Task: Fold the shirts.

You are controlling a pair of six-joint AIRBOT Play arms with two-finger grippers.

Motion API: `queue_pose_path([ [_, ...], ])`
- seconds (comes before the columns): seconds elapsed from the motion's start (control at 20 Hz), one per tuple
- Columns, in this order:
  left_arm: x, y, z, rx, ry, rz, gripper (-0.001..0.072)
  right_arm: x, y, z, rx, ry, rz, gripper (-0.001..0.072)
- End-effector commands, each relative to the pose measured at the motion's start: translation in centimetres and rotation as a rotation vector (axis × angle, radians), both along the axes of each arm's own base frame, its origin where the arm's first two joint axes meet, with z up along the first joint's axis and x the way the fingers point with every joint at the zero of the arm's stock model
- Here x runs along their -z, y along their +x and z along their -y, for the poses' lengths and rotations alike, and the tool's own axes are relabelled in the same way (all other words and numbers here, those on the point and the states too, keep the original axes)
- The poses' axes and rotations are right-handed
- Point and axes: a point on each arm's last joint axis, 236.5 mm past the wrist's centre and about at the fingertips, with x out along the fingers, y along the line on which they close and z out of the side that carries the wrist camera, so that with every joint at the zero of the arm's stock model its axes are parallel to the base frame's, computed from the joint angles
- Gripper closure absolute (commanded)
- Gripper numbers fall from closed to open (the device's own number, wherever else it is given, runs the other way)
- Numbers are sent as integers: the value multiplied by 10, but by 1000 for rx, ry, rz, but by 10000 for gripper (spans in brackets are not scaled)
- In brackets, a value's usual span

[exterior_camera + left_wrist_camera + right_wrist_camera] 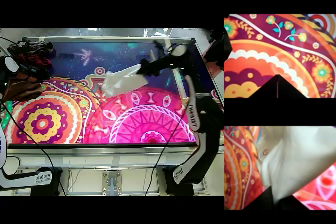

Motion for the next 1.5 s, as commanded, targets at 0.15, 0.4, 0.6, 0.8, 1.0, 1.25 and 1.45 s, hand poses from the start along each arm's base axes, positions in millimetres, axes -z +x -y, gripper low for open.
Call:
queue_pose_path([
  [0.15, 0, 0, -1, -1, 3, -1, 694, -53, -50, 240, 413, -218, 8, 693],
  [0.4, 0, 0, -1, -1, 3, -1, 694, -58, -136, 329, 540, -289, -128, 693],
  [0.6, 1, 0, 1, 1, 2, -3, 694, -62, -198, 364, 626, -334, -185, 693],
  [0.8, 1, -1, 1, -14, -9, -5, 693, -30, -260, 374, 723, -317, -254, 693],
  [1.0, 1, -1, 1, -13, -9, -5, 693, 46, -322, 361, 818, -286, -346, 693],
  [1.25, 1, -1, 1, -20, -13, -5, 693, 123, -375, 325, 822, -210, -505, 494],
  [1.45, 1, -1, 2, -20, -17, -5, 693, 72, -364, 325, 808, -219, -428, 318],
])
